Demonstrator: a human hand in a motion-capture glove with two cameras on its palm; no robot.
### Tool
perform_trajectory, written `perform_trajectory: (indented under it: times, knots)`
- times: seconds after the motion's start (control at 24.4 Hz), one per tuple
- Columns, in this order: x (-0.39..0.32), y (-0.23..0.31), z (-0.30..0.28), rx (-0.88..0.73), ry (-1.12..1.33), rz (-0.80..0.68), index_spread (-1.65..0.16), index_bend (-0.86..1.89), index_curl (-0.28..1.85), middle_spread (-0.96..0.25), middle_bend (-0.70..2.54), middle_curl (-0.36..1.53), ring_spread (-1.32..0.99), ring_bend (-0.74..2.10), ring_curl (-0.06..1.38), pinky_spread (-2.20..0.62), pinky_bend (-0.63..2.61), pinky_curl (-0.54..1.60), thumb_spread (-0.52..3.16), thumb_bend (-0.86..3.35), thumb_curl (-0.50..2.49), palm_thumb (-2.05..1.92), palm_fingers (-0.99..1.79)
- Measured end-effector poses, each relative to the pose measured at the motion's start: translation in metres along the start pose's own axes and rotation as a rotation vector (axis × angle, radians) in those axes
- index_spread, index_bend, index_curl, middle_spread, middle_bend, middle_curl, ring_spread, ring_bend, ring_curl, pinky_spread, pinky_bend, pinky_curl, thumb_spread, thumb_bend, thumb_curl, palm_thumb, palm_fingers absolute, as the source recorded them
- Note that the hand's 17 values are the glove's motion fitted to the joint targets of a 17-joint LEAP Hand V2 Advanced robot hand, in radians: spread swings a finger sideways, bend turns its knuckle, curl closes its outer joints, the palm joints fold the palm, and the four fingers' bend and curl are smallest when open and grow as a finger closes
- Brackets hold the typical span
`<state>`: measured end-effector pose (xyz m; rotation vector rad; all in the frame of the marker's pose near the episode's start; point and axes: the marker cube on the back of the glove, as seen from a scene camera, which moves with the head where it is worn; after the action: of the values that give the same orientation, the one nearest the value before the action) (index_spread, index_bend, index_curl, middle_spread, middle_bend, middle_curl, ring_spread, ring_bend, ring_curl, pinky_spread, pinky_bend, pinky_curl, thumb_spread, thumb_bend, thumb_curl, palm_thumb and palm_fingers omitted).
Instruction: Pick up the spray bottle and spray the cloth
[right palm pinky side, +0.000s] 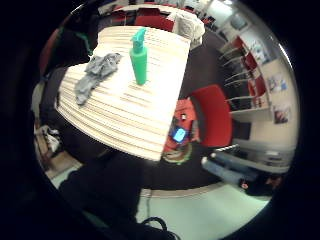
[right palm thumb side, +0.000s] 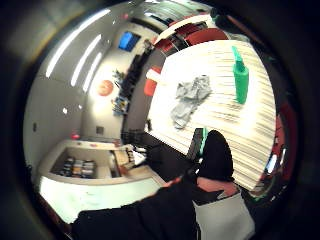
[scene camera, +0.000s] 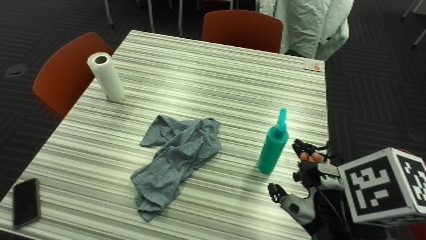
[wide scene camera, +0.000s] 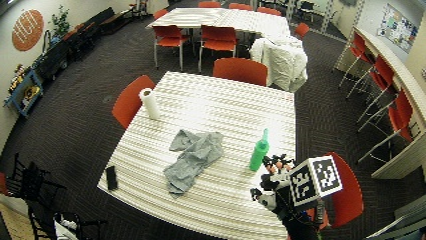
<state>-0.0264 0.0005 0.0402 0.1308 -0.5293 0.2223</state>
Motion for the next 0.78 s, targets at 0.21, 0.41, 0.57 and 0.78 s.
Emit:
perform_trajectory:
  times: [0.21, 0.41, 0.57, 0.78]
  knots:
    - [0.005, 0.006, 0.023, 0.048, -0.464, 0.258, -0.38, 0.1, 0.18, -0.02, 0.18, 0.27, 0.0, 0.44, 0.29, 0.08, 0.66, 0.35, 1.08, 0.15, 0.41, 0.62, 0.44]
    - [0.025, 0.01, 0.047, 0.072, -0.86, 0.472, -0.38, 0.07, 0.17, 0.0, 0.17, 0.28, 0.02, 0.44, 0.31, 0.08, 0.71, 0.38, 1.07, 0.1, 0.42, 0.61, 0.3]
    - [0.038, 0.015, 0.06, 0.083, -0.847, 0.504, -0.38, 0.08, 0.15, 0.01, 0.19, 0.29, 0.04, 0.45, 0.31, 0.09, 0.73, 0.38, 1.07, 0.07, 0.43, 0.62, 0.25]
    - [0.042, 0.018, 0.078, 0.078, -0.84, 0.511, -0.38, 0.08, 0.14, 0.01, 0.19, 0.3, 0.05, 0.45, 0.31, 0.09, 0.75, 0.39, 1.07, 0.05, 0.45, 0.64, 0.24]
